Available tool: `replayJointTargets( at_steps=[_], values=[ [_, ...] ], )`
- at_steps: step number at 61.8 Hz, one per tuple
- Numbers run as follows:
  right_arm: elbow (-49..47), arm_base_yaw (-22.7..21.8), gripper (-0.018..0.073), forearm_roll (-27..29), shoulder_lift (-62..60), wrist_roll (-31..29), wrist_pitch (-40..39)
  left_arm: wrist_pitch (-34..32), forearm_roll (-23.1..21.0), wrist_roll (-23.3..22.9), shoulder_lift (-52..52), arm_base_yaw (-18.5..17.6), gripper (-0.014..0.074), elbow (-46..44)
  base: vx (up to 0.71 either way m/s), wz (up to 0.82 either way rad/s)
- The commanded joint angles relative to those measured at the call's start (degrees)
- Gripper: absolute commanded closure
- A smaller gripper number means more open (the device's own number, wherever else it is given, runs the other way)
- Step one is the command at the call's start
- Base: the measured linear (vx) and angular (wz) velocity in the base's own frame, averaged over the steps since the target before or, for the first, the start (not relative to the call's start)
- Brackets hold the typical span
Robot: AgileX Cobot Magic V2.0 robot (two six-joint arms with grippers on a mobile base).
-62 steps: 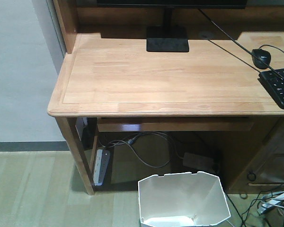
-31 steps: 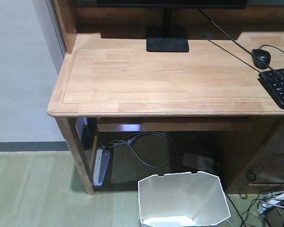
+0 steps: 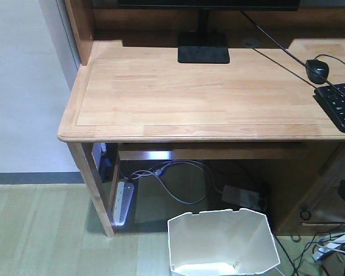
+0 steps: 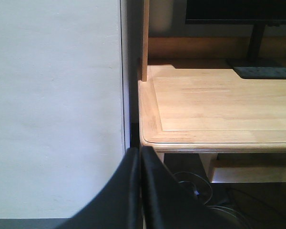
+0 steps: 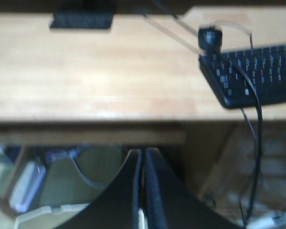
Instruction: Move trash bin to bedside with robot
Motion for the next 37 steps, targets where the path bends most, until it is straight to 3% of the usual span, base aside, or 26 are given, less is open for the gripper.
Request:
replayJointTargets(
  at_steps=[1, 19, 37],
  values=[
    [-4.10, -0.16, 0.0523, -2.07, 2.81, -0.37, 1.36, -3.62, -0.25, -0.45, -0.57, -0.14, 0.0602, 1.65, 0.00, 0.00],
    [-9.57, -0.16, 0.0347, -2.87, 12.42, 0.84, 9.33, -3.62, -0.25, -0.45, -0.57, -0.14, 0.0602, 1.65, 0.00, 0.00],
    [-9.57, -0.16, 0.0067, -9.92, 21.41, 10.38, 7.43, -3.62, -0.25, -0.45, -0.57, -0.14, 0.0602, 1.65, 0.00, 0.00]
  ],
)
